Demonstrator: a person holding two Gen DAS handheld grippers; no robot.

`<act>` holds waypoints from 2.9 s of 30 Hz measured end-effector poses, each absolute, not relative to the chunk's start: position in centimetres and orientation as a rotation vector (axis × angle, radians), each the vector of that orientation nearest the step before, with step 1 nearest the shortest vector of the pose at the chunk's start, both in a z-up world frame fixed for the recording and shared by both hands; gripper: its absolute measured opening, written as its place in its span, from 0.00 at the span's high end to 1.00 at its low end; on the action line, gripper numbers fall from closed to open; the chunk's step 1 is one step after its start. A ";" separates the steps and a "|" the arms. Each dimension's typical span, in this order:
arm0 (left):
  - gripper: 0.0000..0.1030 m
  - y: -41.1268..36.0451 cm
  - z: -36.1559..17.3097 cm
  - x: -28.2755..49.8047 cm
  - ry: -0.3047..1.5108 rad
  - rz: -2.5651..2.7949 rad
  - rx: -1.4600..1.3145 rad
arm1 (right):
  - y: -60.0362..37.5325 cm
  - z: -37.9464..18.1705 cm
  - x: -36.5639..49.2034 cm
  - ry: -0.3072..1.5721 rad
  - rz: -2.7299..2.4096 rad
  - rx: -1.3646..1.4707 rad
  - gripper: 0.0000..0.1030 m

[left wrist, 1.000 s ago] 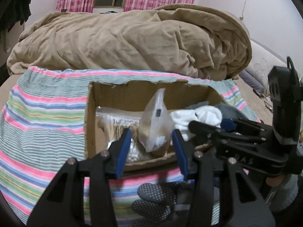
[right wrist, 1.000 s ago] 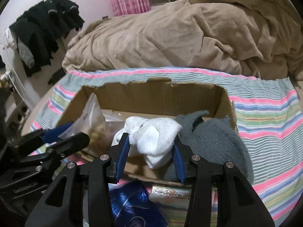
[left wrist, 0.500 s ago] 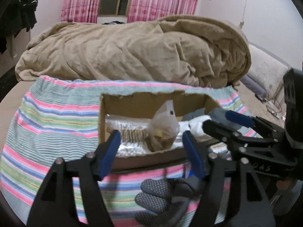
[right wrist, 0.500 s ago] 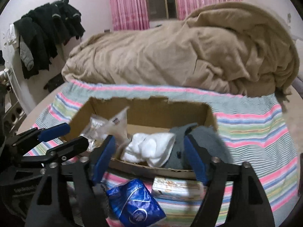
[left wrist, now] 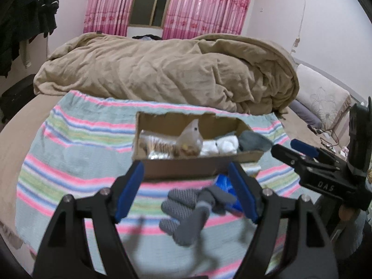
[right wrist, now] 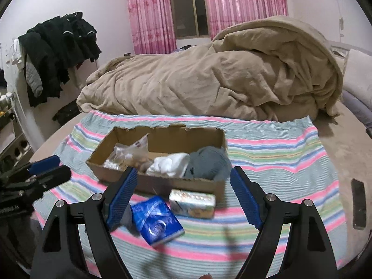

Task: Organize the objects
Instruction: 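Carry both held items over the box and open both tools to drop them, then grasp the grey gloves with the left tool while the right tool grasps the tissue box, then lower the gloves and tissue box into the cardboard box and open both tools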

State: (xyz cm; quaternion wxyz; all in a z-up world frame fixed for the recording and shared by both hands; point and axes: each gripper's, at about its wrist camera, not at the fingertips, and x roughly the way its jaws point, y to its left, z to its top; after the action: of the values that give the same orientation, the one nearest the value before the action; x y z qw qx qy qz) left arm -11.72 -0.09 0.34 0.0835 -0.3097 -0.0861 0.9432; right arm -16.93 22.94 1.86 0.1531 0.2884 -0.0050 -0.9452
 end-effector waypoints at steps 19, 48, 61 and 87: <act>0.26 2.3 -4.8 -10.3 -0.210 2.765 -1.075 | 26.6 -1.7 -16.5 -0.067 -2.687 0.922 0.18; 0.66 3.9 -9.0 -12.9 -0.073 2.763 -1.081 | 22.4 -6.8 -21.0 -0.063 -2.614 1.113 0.36; 0.70 2.0 -3.1 -10.9 -0.199 2.777 -0.939 | 24.0 -2.5 -18.6 -0.196 -2.641 0.938 0.36; 0.82 2.7 -4.6 -11.6 -0.238 2.700 -0.992 | 23.2 -0.4 -18.2 -0.185 -2.656 0.823 0.36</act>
State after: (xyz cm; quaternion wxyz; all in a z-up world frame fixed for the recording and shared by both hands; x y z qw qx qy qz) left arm -11.64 2.69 -4.56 0.1272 -0.3409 -0.0819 0.9279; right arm -18.20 23.19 -0.43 0.1764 0.2906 -0.0655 -0.9381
